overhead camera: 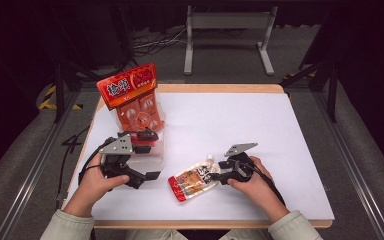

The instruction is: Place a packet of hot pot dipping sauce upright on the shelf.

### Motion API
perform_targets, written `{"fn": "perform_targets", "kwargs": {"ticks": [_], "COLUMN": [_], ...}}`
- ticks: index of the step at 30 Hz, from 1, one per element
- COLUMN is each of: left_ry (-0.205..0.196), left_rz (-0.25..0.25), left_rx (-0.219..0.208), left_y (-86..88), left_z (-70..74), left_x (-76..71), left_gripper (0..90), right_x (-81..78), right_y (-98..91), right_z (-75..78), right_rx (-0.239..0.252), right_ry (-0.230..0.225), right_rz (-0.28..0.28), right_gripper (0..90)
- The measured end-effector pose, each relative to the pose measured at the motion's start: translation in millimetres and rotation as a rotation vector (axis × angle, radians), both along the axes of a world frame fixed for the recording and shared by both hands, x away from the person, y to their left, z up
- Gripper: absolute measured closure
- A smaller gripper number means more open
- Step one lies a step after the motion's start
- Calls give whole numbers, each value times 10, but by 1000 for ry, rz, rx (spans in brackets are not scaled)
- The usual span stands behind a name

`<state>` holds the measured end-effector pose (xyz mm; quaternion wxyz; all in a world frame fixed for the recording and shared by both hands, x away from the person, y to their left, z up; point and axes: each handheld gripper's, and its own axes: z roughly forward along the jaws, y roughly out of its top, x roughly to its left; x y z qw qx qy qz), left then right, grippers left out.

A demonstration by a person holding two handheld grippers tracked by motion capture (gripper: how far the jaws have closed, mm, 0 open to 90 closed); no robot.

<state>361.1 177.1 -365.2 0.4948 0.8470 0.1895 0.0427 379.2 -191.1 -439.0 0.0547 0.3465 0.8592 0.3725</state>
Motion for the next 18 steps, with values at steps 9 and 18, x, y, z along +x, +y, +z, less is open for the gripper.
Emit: {"fn": "perform_targets", "kwargs": {"ticks": [9,18], "left_ry": [10,19], "left_rz": [5,-5], "left_rx": [5,9], "left_y": [-13,-48], "left_z": [-25,-42], "left_x": [22,35], "left_gripper": [105,109], "right_x": [-69,-167], "right_y": [68,127], "right_z": [-16,-60], "right_rx": [-50,-88], "right_ry": [-59,-159], "right_rz": [-13,-7], "right_gripper": [483,601]}}
